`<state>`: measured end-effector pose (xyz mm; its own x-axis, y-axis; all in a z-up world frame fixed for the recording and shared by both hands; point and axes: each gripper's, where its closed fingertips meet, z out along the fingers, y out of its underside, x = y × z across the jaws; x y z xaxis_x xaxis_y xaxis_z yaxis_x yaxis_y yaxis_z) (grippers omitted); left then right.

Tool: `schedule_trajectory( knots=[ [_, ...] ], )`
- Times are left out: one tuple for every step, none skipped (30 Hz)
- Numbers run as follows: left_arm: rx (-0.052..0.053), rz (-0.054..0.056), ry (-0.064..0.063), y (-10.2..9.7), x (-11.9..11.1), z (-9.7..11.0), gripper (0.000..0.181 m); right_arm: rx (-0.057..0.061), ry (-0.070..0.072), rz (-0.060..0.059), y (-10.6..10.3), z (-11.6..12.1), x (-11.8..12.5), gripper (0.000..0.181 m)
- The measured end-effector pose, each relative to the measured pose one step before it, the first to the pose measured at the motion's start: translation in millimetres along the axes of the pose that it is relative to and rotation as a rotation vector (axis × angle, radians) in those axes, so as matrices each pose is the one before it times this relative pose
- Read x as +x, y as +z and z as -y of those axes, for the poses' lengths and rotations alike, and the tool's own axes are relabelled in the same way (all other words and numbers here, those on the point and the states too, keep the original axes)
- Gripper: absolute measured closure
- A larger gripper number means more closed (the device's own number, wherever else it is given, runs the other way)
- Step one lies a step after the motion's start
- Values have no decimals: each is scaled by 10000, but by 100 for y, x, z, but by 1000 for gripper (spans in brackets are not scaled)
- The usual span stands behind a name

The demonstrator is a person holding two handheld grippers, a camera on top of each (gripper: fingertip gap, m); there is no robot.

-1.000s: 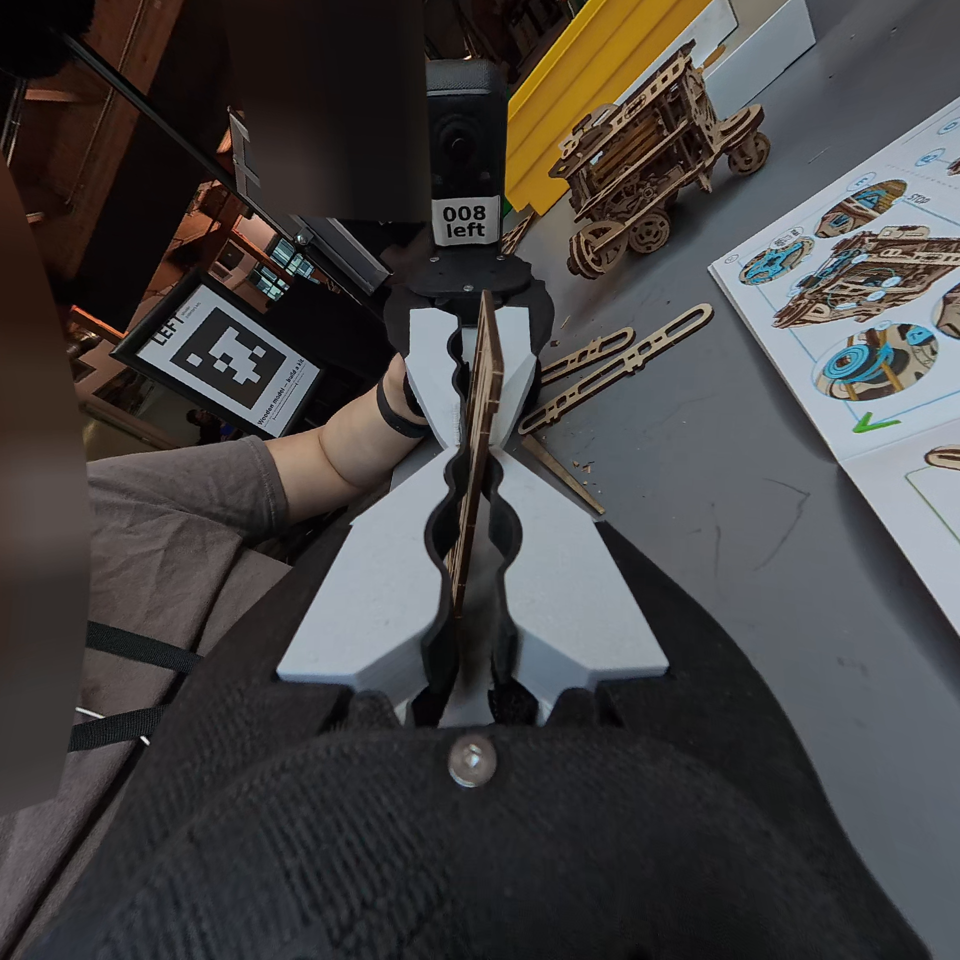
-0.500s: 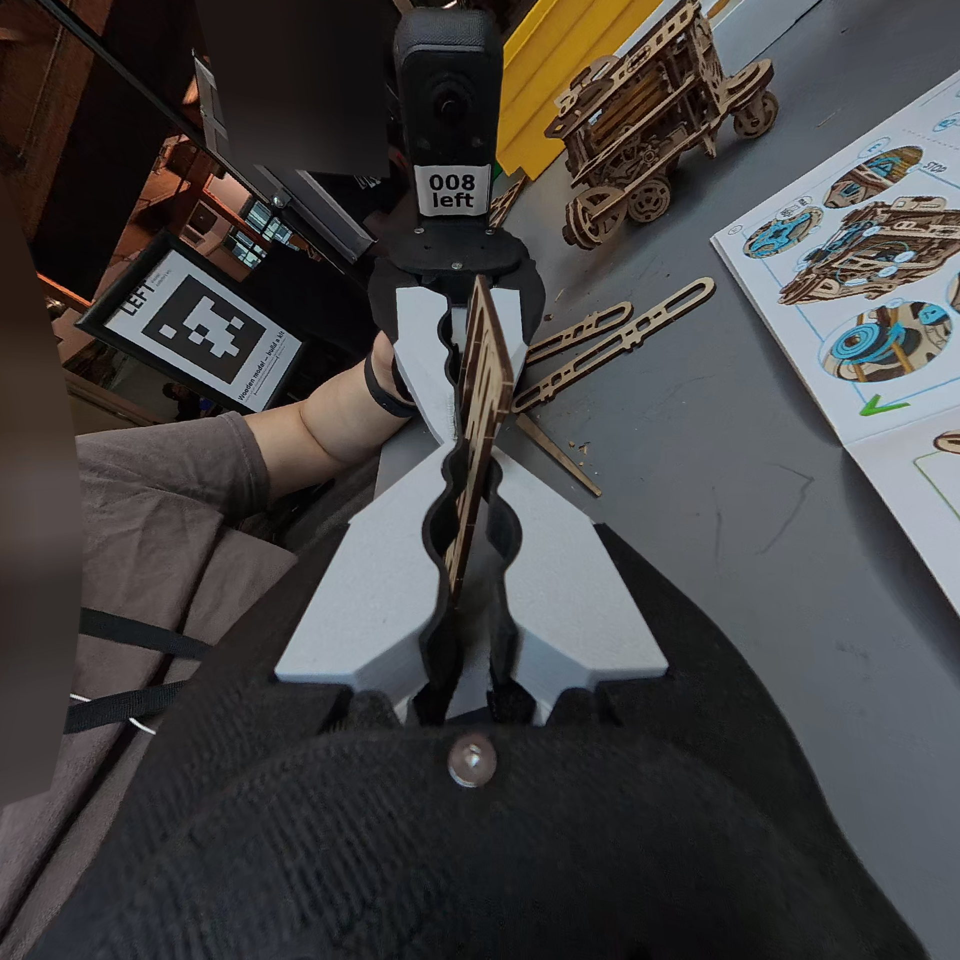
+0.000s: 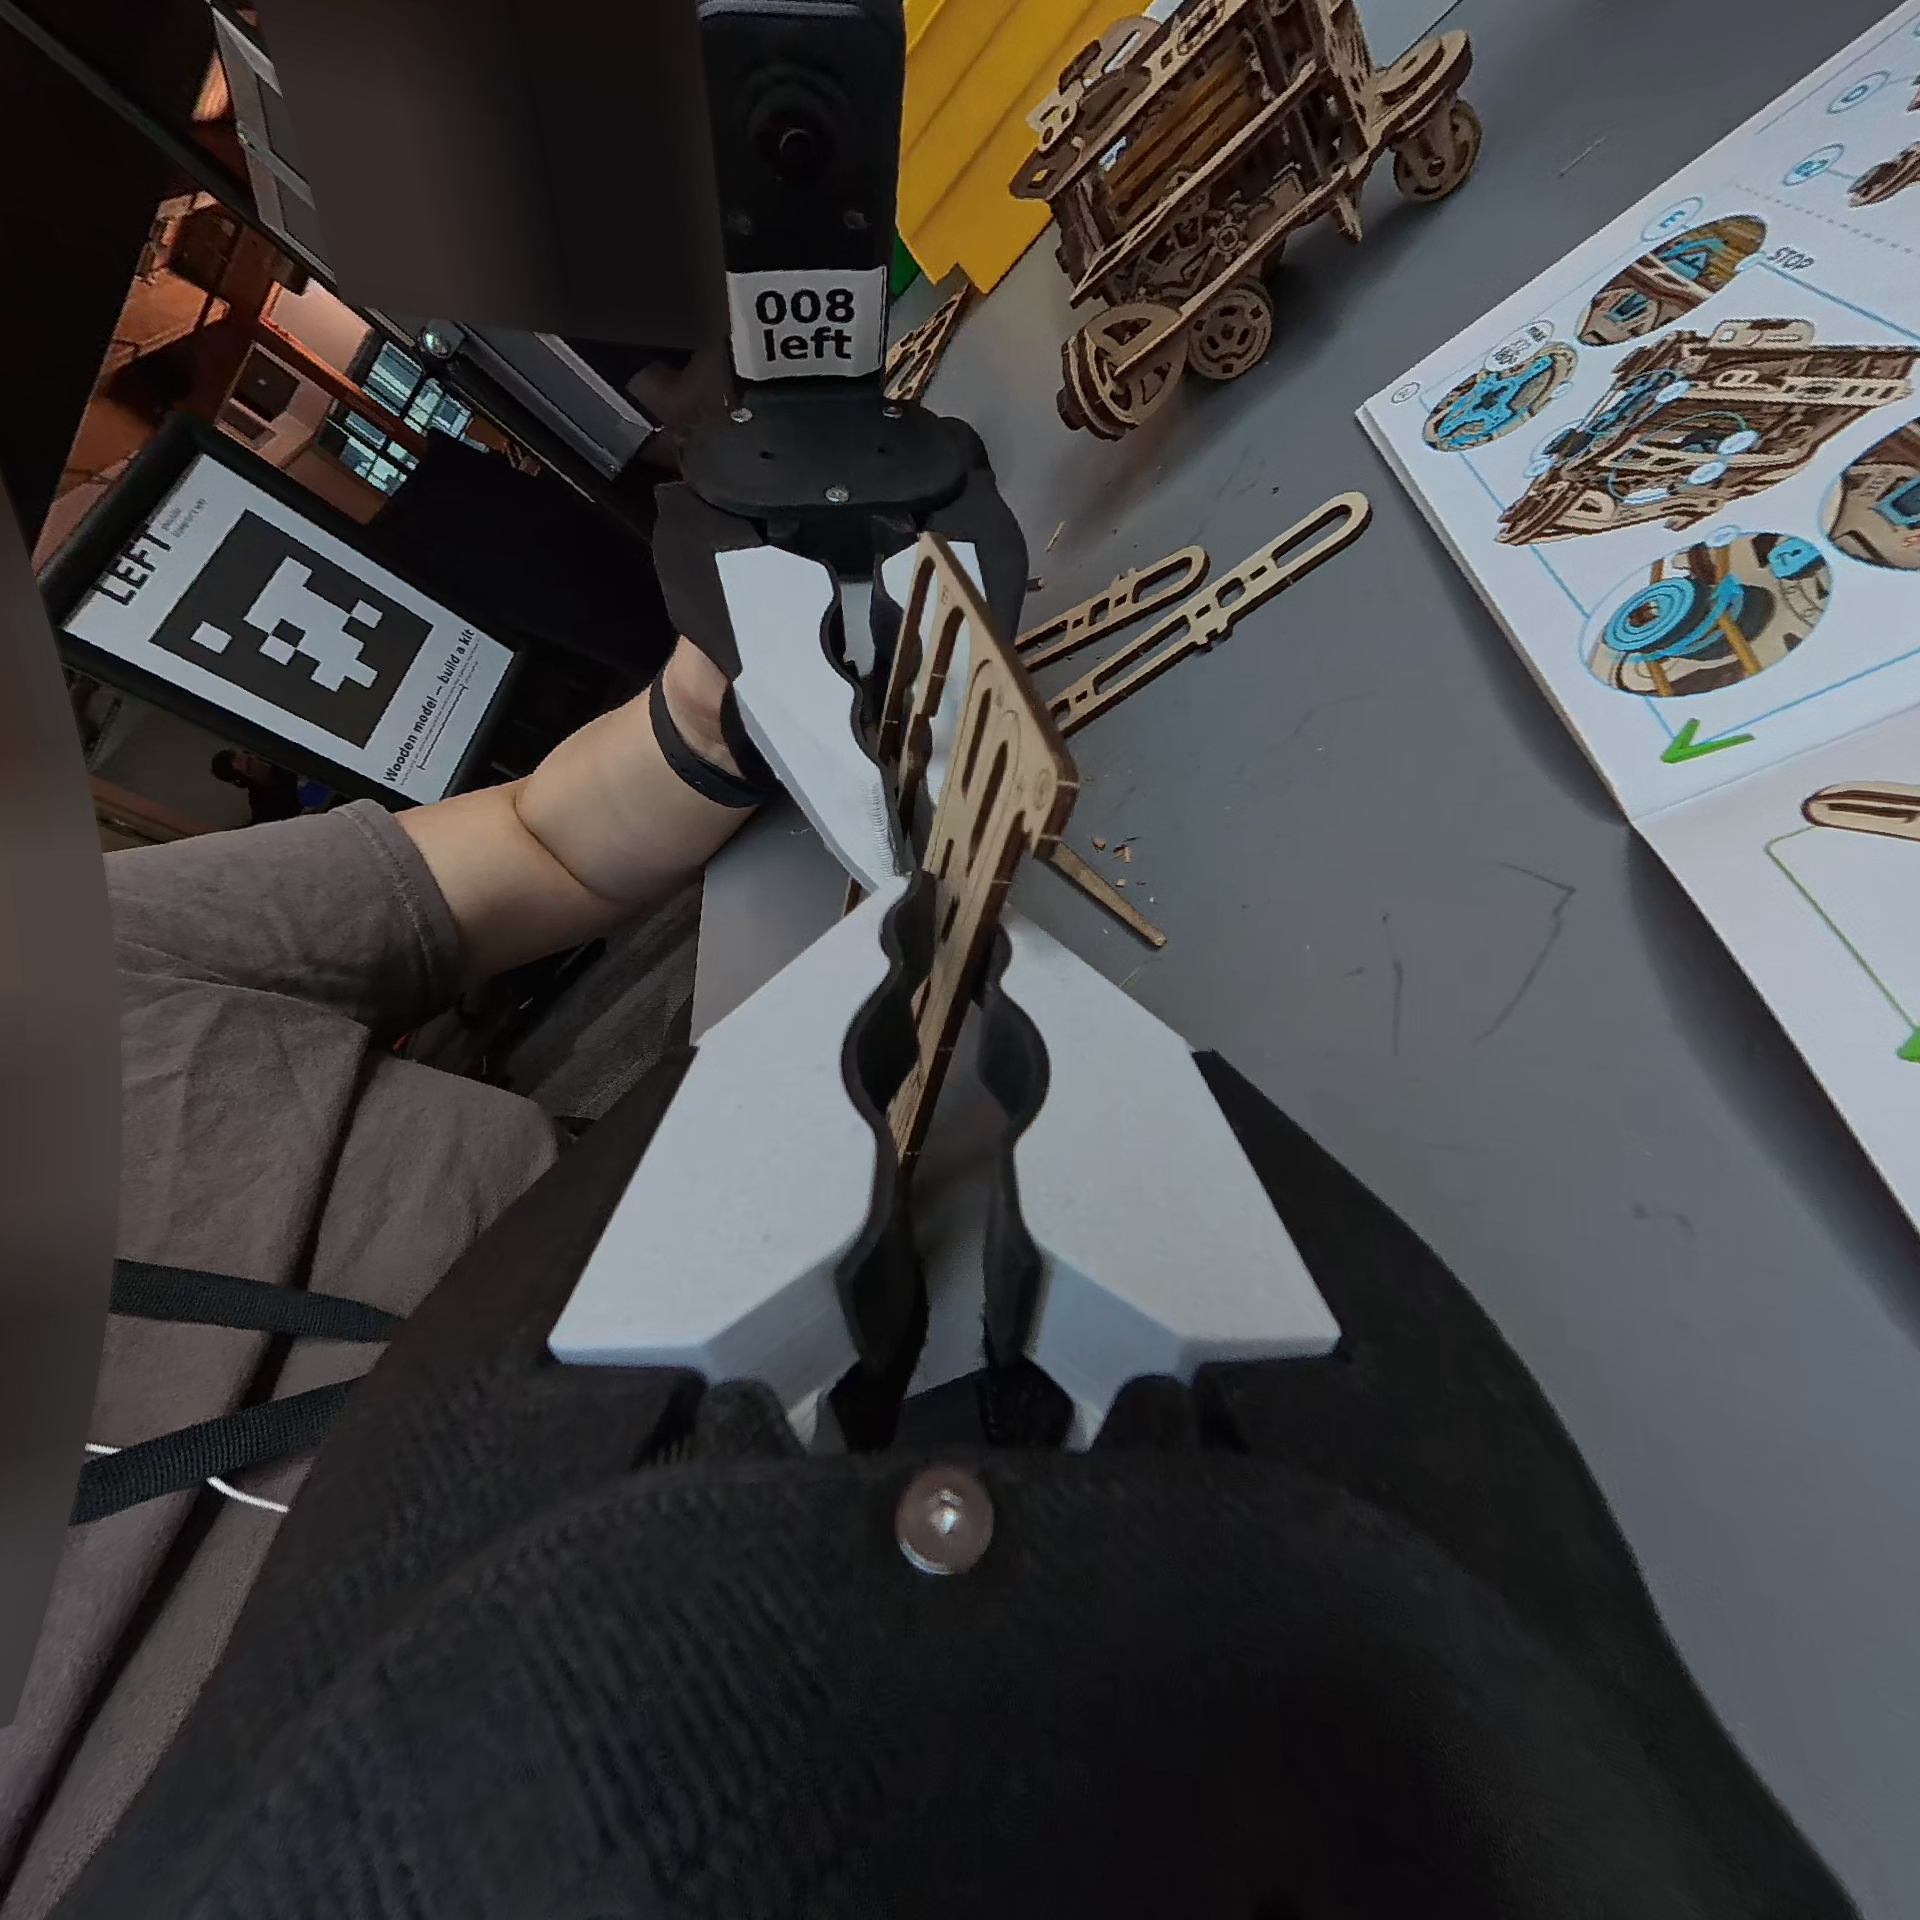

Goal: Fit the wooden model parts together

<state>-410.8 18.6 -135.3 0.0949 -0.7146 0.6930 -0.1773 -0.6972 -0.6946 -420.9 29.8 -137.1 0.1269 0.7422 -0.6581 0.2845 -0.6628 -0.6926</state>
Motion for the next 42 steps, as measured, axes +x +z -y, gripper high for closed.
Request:
schedule_trajectory(
  knots=[
    [22,-46,-50,-9,40,26,181,37,-48,72,-8,78,-177,179],
    [-30,141,28,49,-196,-58,181,-30,78,-98,-10,-44,165,179],
    [-3,11,19,-13,-44,8,181,-41,-91,-175,40,-82,234,177],
    [138,-238,-20,-139,324,238,181,161,-109,180,-6,230,-301,177],
    [143,-192,49,-78,314,293,181,313,-265,342,-110,479,-470,177],
    [22,13,193,24,109,130,181,199,-85,180,-102,326,-158,177],
    [-22,98,258,40,94,95,181,95,196,172,-88,139,-9,177],
    [-57,36,233,36,227,18,181,232,388,238,-110,366,-13,171],
    [-70,74,142,44,100,-56,181,651,303,127,-340,974,115,167],
    [-23,99,51,3,-52,-23,181,486,166,92,-344,766,41,172],
    [5,-8,-7,2,30,8,181,39,38,98,-155,205,-113,176],
    [-5,-40,-32,-8,14,-7,181,-72,-104,-7,32,-41,-102,176],
    [2,-17,-36,-8,-43,-15,181,-139,-192,-176,104,-184,47,175],
    [6,-28,-26,11,-5,-4,181,-205,-206,-221,139,-256,142,173],
    [0,-35,-8,21,42,2,181,-149,-125,-126,149,-155,68,170],
    [-23,53,18,31,-47,-28,181,-58,-11,23,121,-36,-83,170],
    [8,14,91,-6,35,28,181,10,55,261,37,62,-376,179],
    [18,-49,101,-53,117,55,181,68,106,158,18,97,-203,180],
    [-46,-50,94,-43,71,-30,180,0,120,166,36,-39,-177,181],
    [-42,12,66,-84,-33,8,180,-46,150,97,43,-104,-51,181],
    [211,43,31,-157,-67,383,179,-25,41,-15,40,-90,56,181],
    [437,1,-12,-278,-25,713,179,-107,-14,-19,62,-195,17,181],
    [429,-40,-55,-336,-8,733,179,-62,-2,30,68,-91,-76,181],
    [253,-29,-71,-299,-50,471,178,20,-1,36,47,11,-84,181],
    [70,-10,-50,-188,-73,160,178,-5,-15,23,46,0,-64,181],
    [-42,-36,-24,-45,-20,-54,179,-10,-38,21,52,2,-80,181],
    [-66,-52,-34,79,22,-124,179,-36,-64,20,87,-47,-80,181],
    [-37,-61,-36,140,54,-107,180,-42,-28,-20,84,-70,7,181],
    [-55,-74,-16,165,87,-126,180,-43,-1,43,74,-79,-51,181],
    [-27,-35,-29,94,34,-63,180,-62,27,53,72,-117,-41,181],
    [0,-28,-40,34,-8,-26,180,32,27,7,-40,41,47,181],
    [-25,-47,-73,5,19,-43,181,-15,27,30,0,-33,11,181],
    [-30,-35,-78,-18,5,-50,181,-20,-8,31,20,-50,-22,181],
    [-18,3,-53,-31,-38,-32,181,-7,-19,-6,48,-22,31,181],
    [-11,16,-35,-48,-14,-5,181,7,3,3,47,-4,30,180],
    [-35,23,-20,-15,-4,-47,181,6,36,26,37,-14,-3,181],
    [-51,39,2,-7,-12,-66,181,-38,66,29,33,-64,7,181],
    [-35,61,4,14,-21,-63,181,-48,96,28,19,-98,8,181],
    [-13,62,-22,32,-32,-48,181,-49,53,-25,-24,-79,55,181],
    [13,55,-39,52,-24,-26,181,-63,-6,-52,-35,-80,41,181],
    [20,57,-75,70,-42,-33,181,-83,-59,-83,-67,-62,43,180],
    [36,25,-111,55,-16,-28,181,-93,-43,-106,-62,-95,72,180]
  ],
)
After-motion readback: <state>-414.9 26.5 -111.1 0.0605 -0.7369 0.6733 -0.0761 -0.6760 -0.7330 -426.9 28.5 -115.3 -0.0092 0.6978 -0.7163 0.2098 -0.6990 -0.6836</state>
